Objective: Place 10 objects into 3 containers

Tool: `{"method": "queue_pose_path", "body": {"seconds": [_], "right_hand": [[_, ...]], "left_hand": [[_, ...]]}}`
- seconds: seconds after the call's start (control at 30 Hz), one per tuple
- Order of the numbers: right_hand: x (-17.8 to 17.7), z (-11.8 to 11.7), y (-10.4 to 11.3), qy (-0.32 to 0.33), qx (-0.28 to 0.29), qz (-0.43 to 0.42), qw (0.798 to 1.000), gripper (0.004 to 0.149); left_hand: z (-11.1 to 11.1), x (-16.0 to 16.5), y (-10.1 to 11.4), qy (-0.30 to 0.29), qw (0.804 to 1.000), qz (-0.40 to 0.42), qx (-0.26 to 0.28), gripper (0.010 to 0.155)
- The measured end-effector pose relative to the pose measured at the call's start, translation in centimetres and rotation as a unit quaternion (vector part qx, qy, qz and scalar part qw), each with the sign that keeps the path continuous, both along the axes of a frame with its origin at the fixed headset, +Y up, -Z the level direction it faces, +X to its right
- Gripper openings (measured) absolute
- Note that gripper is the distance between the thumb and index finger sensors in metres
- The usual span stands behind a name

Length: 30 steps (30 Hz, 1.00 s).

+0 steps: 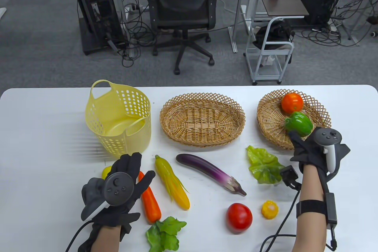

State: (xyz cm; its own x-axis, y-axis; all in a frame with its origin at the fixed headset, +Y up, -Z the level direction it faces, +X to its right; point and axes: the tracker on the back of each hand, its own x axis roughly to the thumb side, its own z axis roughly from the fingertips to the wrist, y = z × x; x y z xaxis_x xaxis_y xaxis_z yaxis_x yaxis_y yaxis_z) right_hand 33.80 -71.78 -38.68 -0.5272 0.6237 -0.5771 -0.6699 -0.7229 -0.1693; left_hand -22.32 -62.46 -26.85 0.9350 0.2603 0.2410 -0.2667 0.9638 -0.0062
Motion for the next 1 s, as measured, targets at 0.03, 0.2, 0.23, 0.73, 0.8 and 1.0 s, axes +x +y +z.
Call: {"method": "queue_pose_path", "body": {"seconds": [0.03, 0.2, 0.23, 0.73, 0.8, 1.0], "right_hand": [[0.0, 0.2, 0.0, 0.010, -0.004, 0.012, 1.000, 0.094], [-0.5, 2.6, 0.0, 0.080, -0.034, 0.065, 0.994, 0.094], [-0.7, 3.2, 0.0, 0.098, -0.040, 0.067, 0.992, 0.094], [-6.9, 9.1, -2.2, 0.359, -0.284, 0.031, 0.889, 0.092], [-7.5, 9.3, -2.8, 0.368, -0.286, 0.031, 0.884, 0.093], [-8.3, 9.7, -3.2, 0.367, -0.279, 0.046, 0.886, 0.095]], "left_hand": [[0.0, 0.0, 0.0, -0.001, 1.000, 0.001, 0.000, 0.078], [0.3, -0.1, 0.3, -0.007, 1.000, 0.010, 0.006, 0.077], [0.4, -0.1, 0.4, -0.008, 1.000, 0.012, 0.007, 0.078], [1.0, 0.0, 0.7, -0.029, 0.999, 0.033, 0.009, 0.078], [1.2, -0.1, 0.8, -0.031, 0.999, 0.034, 0.011, 0.078], [1.4, -0.4, 1.1, -0.035, 0.998, 0.044, 0.017, 0.078]]}}
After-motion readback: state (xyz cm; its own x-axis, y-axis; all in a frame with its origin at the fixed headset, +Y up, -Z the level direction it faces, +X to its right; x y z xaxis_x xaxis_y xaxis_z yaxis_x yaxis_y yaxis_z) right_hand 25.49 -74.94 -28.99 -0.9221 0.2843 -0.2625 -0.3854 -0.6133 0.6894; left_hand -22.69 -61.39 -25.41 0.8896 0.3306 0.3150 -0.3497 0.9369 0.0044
